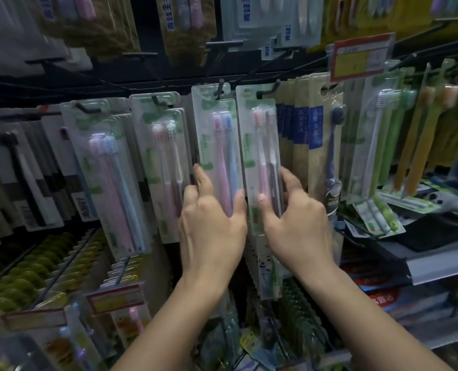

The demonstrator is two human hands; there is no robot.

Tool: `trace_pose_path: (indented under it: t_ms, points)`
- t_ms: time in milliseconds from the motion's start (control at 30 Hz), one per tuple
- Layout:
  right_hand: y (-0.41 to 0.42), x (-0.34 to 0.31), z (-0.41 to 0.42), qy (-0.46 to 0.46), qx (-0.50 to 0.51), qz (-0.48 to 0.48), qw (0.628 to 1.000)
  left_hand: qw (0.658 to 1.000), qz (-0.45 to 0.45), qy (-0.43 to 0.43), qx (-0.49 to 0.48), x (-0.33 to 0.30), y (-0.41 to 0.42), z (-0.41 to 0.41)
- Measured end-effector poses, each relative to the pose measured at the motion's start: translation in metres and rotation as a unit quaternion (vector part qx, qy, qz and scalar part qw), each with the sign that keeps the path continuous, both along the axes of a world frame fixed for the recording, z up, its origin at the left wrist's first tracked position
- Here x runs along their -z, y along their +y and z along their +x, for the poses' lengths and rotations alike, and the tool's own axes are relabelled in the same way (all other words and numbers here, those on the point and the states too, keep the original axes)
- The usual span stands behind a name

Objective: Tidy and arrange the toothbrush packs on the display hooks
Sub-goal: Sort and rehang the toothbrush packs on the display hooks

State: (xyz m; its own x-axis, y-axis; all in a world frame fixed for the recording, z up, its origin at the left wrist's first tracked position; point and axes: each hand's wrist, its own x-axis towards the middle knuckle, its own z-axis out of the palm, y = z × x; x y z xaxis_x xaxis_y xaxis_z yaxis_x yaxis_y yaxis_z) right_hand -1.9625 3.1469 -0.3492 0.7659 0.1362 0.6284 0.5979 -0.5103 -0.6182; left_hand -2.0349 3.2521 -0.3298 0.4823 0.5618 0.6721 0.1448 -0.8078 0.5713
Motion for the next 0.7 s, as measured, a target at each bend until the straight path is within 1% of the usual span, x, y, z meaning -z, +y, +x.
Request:
trace_pose_path:
  t_ms: [167, 300, 433, 500, 600, 700]
  points:
    - [0.022, -0.009, 0.015, 0.020, 0.008, -0.014, 1.000, 0.999, -0.006, 0.041, -0.010, -0.009, 0.003, 0.014]
    - [0.032, -0.010, 0.025, 0.013, 0.023, -0.028, 0.999, 0.995, 0.006, 0.082, -0.048, -0.013, 0.003, 0.028]
    - [0.040, -0.015, 0.039, 0.043, 0.021, -0.049, 0.998, 0.989, -0.028, 0.132, -0.066, -0.020, 0.009, 0.048]
    - [0.047, -0.017, 0.045, 0.044, 0.016, -0.045, 0.998, 0.988, -0.031, 0.134, -0.067, -0.020, 0.015, 0.055]
    - [0.058, -0.019, 0.052, 0.018, 0.017, -0.040, 0.999, 0.991, -0.023, 0.121, -0.061, -0.020, 0.023, 0.062]
    - [0.067, -0.022, 0.060, 0.035, 0.028, -0.061, 0.997, 0.989, -0.040, 0.127, -0.065, -0.020, 0.031, 0.073]
